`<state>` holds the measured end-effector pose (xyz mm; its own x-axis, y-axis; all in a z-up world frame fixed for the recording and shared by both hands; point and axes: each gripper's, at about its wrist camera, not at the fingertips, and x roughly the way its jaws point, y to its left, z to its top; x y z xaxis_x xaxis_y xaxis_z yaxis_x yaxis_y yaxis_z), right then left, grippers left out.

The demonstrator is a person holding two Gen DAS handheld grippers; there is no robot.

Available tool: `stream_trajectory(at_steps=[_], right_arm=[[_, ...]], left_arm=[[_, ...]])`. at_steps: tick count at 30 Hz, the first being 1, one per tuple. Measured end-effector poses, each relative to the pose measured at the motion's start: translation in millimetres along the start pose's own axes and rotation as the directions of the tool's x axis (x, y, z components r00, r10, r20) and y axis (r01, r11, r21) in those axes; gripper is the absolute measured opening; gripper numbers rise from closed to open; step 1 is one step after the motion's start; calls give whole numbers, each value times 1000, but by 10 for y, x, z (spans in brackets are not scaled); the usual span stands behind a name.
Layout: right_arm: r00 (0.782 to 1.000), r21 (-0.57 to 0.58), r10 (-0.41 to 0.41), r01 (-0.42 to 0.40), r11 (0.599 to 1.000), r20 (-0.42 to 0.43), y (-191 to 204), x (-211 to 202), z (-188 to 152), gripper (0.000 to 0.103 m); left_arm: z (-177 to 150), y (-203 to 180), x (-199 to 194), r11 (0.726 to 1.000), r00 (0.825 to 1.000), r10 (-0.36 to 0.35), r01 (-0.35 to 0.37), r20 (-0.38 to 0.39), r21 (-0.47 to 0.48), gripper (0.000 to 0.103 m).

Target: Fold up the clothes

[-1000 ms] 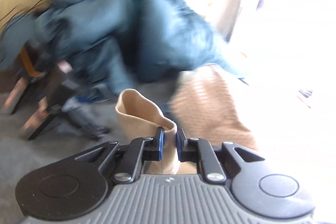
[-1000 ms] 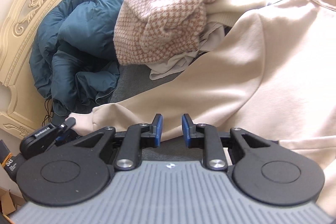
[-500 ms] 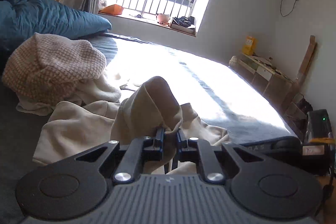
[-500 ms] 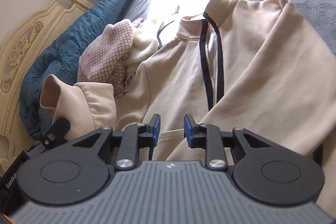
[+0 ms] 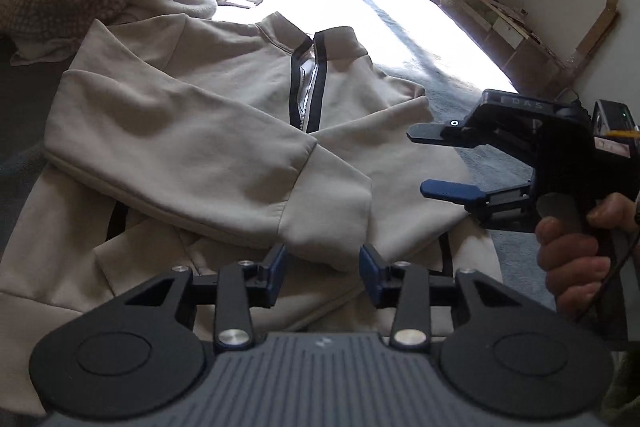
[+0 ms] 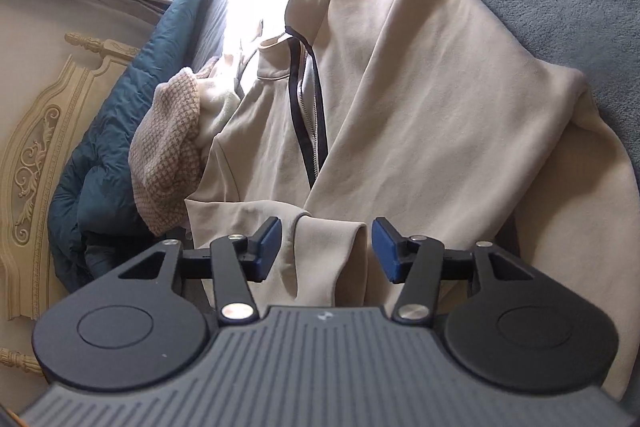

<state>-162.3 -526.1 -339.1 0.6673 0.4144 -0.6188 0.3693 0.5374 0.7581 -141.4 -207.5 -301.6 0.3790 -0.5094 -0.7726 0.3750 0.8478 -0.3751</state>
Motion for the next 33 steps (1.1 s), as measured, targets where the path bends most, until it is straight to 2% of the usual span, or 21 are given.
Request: stream_trajectory(at_steps=[1,3,5,7,9,11,14,15,16,18,21,23,26,29,33], right_arm=[[1000,-8,-4,4,1000,-12,9,54,11,60],[999,-7,-14,14,1000,-40,-15,186,26,61],[996,7,-26,27,1000,-85,-69,319,42,61],[991,20,-36,39,999,-130,-122,451,57,61],[987,23,-29,33,999,-160,-140,541,38,61],[985,12,-35,38,999,-168,-142,597,20,61],[984,-9,-41,40,999,-172,-121,652,1,61],[983,-38,-53,47,998,-175,-86,657,-2,57],[982,-66,-66,55,996,-177,-53,663,-5,44],[977,-109,-88,67,992,-195,-1,674,-13,24],[977,-150,-99,70,986,-191,55,601,-31,6],[982,-173,-88,59,983,-165,115,421,-34,4],[989,-210,-80,52,976,-128,194,141,-47,3],[988,-235,-104,74,969,-115,196,-120,-99,3],[981,-257,-158,125,958,-112,121,-401,-207,3]], left_arm=[[45,76,50,997,1000,-15,13,-17,-77,42],[93,235,150,976,998,-44,34,-38,-217,44],[114,402,263,929,994,-95,70,-50,-364,46],[96,522,335,875,992,-123,96,-28,-475,46],[73,601,424,832,989,-146,108,-28,-544,46],[27,666,550,793,988,-146,82,-57,-604,41],[-41,711,657,759,988,-134,52,-77,-649,26],[-50,706,665,756,989,-130,49,-76,-653,18],[-45,681,654,763,990,-119,44,-73,-645,12],[-15,604,606,785,994,-94,37,-60,-618,9],[36,490,458,801,994,-106,71,-24,-594,8],[63,402,334,816,991,-132,106,-4,-569,8],[61,229,159,851,984,-179,155,1,-502,8],[4,78,87,881,977,-209,171,-38,-440,8],[-128,-66,109,899,965,-247,192,-92,-393,8]])
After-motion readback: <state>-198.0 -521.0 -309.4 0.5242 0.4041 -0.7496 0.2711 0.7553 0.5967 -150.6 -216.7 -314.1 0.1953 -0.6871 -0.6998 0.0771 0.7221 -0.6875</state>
